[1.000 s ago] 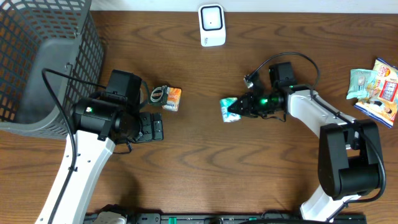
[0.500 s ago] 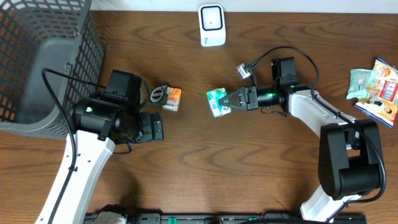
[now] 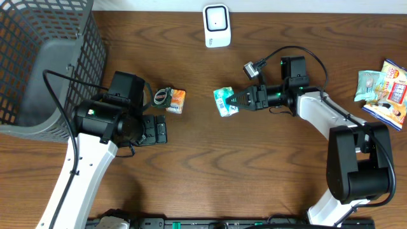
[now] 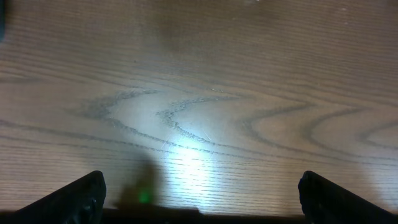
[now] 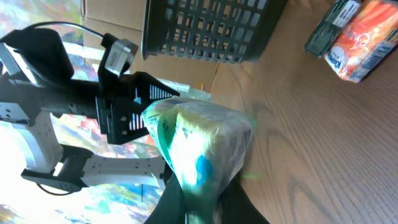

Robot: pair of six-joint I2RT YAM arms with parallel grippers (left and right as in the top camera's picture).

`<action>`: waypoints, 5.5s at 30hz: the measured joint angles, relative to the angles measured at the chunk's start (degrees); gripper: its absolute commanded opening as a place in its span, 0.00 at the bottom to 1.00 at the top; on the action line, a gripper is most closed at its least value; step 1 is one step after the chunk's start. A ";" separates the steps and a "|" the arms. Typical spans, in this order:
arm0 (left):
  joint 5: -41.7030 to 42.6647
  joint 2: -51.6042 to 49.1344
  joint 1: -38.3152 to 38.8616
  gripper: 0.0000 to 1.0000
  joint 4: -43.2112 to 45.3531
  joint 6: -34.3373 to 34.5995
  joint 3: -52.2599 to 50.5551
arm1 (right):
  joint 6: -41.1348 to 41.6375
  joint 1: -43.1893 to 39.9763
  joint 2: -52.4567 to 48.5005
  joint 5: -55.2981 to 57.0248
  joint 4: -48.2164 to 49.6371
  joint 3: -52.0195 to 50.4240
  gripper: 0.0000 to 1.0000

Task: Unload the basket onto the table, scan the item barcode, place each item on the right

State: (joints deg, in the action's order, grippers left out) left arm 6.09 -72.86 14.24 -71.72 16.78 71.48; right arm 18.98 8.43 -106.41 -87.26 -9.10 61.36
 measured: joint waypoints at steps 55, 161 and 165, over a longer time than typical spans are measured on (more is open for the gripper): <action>0.00 -0.02 0.00 0.98 -0.02 -0.02 0.00 | 1.01 0.39 15.17 4.50 -0.31 0.00 0.01; 0.00 -0.02 0.02 0.97 -0.02 -0.02 -0.22 | -23.32 -30.86 -25.73 108.83 -60.24 71.71 0.03; 0.00 -0.02 0.02 0.98 0.00 -0.02 -0.22 | -23.06 -32.28 -25.75 107.89 -59.23 68.70 0.11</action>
State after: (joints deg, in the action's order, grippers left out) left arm 6.09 -72.88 14.26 -71.72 16.75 71.26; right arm -4.08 -23.86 -132.16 20.62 -68.34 130.06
